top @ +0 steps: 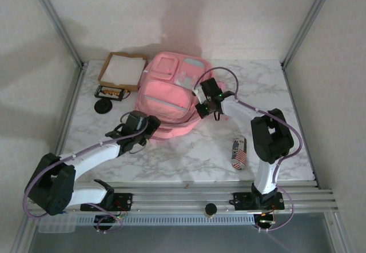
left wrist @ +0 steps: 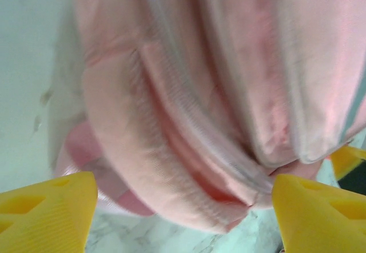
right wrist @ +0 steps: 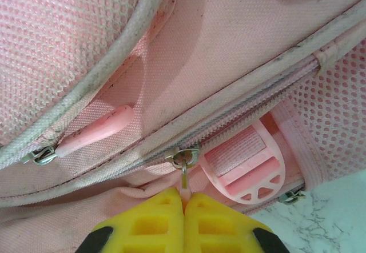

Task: Pack books, pencil case, and school supplies into a backpack

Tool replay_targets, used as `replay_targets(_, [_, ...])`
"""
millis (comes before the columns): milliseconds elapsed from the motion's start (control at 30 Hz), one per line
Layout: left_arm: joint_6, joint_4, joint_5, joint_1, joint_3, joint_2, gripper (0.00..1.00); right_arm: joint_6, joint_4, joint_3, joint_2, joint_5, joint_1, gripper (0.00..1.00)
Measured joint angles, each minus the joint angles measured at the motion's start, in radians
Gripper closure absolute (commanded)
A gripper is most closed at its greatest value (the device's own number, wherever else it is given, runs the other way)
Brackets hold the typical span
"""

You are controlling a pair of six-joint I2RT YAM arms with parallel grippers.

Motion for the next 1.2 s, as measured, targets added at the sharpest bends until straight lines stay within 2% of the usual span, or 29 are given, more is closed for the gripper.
replay_targets(133, [-0.076, 0.017, -0.006, -0.023, -0.017, 0.056, 0.24, 0.000, 0.005, 0.000, 0.000, 0.007, 0.000, 1.00])
replay_targets(267, [-0.104, 0.016, -0.052, -0.023, 0.011, 0.142, 0.32, 0.001, 0.010, 0.000, 0.000, 0.032, -0.001, 1.00])
replay_targets(367, [-0.113, 0.018, -0.085, -0.019, 0.023, 0.159, 0.44, 0.001, 0.010, 0.001, 0.000, 0.043, -0.010, 1.00])
replay_targets(533, [-0.102, 0.018, -0.099, 0.032, 0.023, 0.190, 0.55, 0.001, 0.011, 0.052, 0.018, 0.050, -0.053, 1.00])
replay_targets(733, [-0.062, 0.011, -0.135, 0.074, 0.023, 0.189, 0.56, 0.001, -0.003, 0.140, 0.070, 0.049, -0.083, 1.00])
replay_targets(800, [-0.043, 0.007, -0.144, 0.085, 0.023, 0.186, 0.53, 0.002, -0.024, 0.177, 0.100, 0.043, -0.084, 0.99])
replay_targets(867, [-0.019, -0.002, -0.152, 0.089, 0.023, 0.175, 0.44, 0.014, -0.030, 0.183, 0.107, 0.030, -0.083, 0.76])
replay_targets(900, [-0.005, -0.011, -0.155, 0.090, 0.023, 0.165, 0.39, 0.026, -0.032, 0.183, 0.103, 0.028, -0.082, 0.69])
replay_targets(1000, [0.041, -0.047, -0.156, 0.090, 0.031, 0.130, 0.36, 0.080, -0.034, 0.163, 0.068, -0.003, -0.083, 0.54])
replay_targets(1200, [0.097, -0.120, -0.190, 0.006, 0.115, 0.053, 0.34, 0.317, -0.014, 0.103, -0.059, -0.172, -0.080, 0.50])
